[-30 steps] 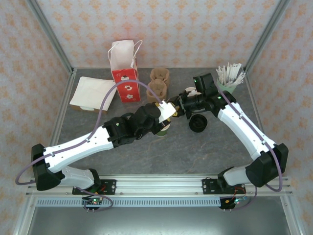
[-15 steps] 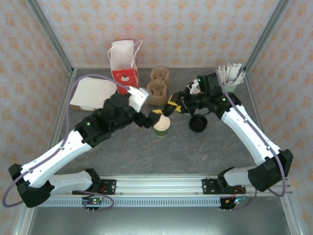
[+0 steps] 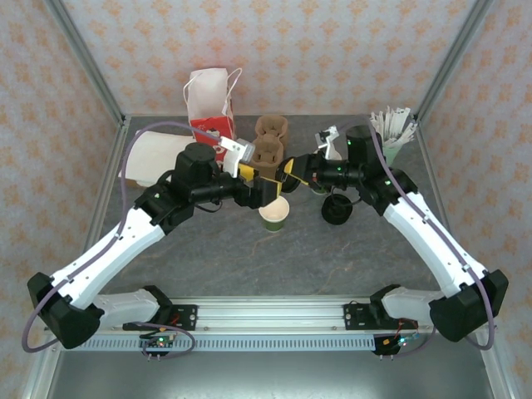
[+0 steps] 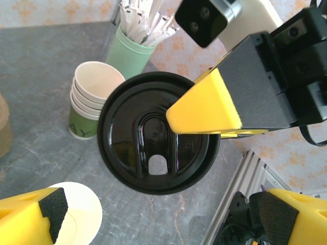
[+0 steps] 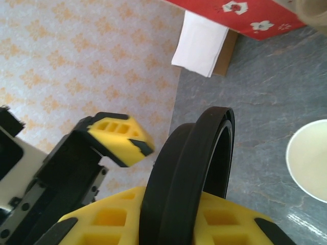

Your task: Pack the takeout coffee

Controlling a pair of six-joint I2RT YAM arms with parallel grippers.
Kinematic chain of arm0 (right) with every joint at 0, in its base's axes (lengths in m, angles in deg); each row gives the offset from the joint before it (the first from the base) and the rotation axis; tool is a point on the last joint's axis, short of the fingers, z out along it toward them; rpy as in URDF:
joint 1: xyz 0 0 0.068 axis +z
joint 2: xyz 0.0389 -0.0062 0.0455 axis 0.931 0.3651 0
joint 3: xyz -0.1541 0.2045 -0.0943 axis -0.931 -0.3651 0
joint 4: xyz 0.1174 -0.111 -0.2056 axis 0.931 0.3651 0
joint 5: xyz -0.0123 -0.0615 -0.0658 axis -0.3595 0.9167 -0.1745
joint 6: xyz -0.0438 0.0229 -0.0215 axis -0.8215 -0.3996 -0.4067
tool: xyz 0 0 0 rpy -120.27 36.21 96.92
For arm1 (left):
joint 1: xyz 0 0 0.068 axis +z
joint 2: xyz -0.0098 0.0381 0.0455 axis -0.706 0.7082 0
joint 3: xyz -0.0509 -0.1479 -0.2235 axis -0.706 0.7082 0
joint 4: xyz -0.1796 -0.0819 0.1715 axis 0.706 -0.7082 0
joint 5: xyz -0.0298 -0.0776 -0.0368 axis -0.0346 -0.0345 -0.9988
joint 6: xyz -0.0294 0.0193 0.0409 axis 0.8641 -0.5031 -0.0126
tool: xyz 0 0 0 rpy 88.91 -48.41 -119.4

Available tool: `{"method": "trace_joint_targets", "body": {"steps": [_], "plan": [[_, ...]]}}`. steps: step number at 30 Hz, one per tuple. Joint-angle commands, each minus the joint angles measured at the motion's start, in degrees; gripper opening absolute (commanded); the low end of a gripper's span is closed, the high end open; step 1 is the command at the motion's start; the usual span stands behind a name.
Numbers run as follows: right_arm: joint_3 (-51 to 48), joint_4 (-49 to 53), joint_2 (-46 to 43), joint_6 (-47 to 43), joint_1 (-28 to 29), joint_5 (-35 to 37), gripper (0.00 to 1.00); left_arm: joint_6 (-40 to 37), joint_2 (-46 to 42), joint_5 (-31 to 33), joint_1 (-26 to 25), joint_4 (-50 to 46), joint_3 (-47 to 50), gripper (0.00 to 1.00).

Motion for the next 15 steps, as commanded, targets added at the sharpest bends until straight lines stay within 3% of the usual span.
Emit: {"method": "trace_joint_targets", "body": {"steps": [1, 15], "plan": [[3.34, 0.79, 1.49, -1.59, 0.39, -5.50, 0.21, 0.44, 0.20, -2.82, 0.26, 3.98, -0.16, 1.00], [3.09, 2.09, 0.65, 0.08, 0.64, -6.60, 0.21, -1.64, 4.79, -3.61, 0.17, 3.33, -2.00, 1.00]]}}
